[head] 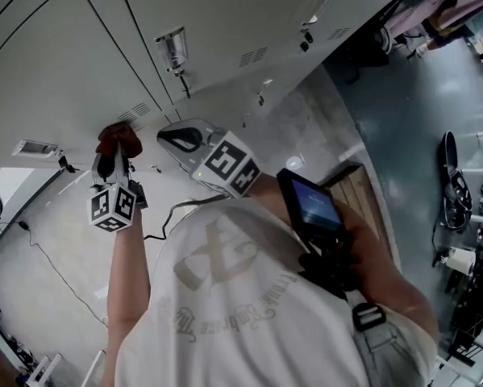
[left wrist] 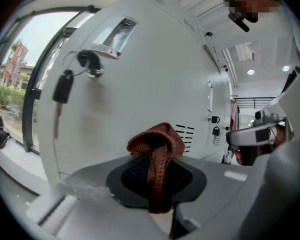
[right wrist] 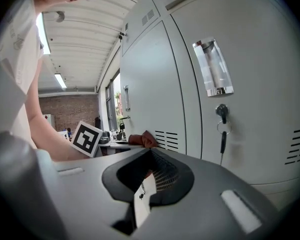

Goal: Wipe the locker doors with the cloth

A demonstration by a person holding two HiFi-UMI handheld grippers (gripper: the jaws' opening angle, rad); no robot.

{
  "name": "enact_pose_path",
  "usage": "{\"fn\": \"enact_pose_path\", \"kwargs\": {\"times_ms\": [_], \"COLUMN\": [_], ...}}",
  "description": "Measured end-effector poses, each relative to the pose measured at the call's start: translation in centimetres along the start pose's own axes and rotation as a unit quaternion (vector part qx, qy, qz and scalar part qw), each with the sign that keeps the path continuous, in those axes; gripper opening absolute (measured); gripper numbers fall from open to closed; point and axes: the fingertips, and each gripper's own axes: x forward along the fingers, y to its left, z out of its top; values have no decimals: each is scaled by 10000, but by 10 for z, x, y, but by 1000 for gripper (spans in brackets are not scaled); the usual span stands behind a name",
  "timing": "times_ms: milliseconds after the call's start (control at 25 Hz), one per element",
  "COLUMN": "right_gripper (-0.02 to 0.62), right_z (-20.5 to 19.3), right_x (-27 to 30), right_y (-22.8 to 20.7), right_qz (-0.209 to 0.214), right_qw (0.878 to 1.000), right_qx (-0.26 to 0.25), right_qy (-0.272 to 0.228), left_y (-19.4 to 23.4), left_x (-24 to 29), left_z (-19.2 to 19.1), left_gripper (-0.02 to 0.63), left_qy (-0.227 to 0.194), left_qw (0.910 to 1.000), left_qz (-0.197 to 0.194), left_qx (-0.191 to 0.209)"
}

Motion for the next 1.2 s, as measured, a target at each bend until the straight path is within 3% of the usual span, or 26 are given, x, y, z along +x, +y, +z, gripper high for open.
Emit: {"fn": "enact_pose_path", "kwargs": {"times_ms": [440, 560, 720, 1000, 1200], "right_gripper": [8, 8, 8, 8, 8], "right_z": [-3, -4, -10, -8, -11], "right_x": [11, 15, 12, 14, 10], "right_y": [23, 21, 24, 28, 28], "right_qz": [183, 280, 138, 146, 110], "right_qw": [9998, 9996, 9999, 9999, 9999], "right_qx": [-51, -70, 36, 60, 111], "right_qy": [101, -7, 34, 41, 34], "left_y": [73, 91, 112, 124, 114], "left_x": [-45, -56, -70, -98, -93], "left_z": [-4, 1, 1, 61, 58], "left_gripper": [71, 71, 72, 71, 70], "left_qy": [-236, -443, -339, -957, -872], "left_qw": [9973, 9936, 9917, 9826, 9840], "left_qz": [659, 1022, 1224, 1474, 1305], "left_qx": [-204, -167, -215, 598, 846]}}
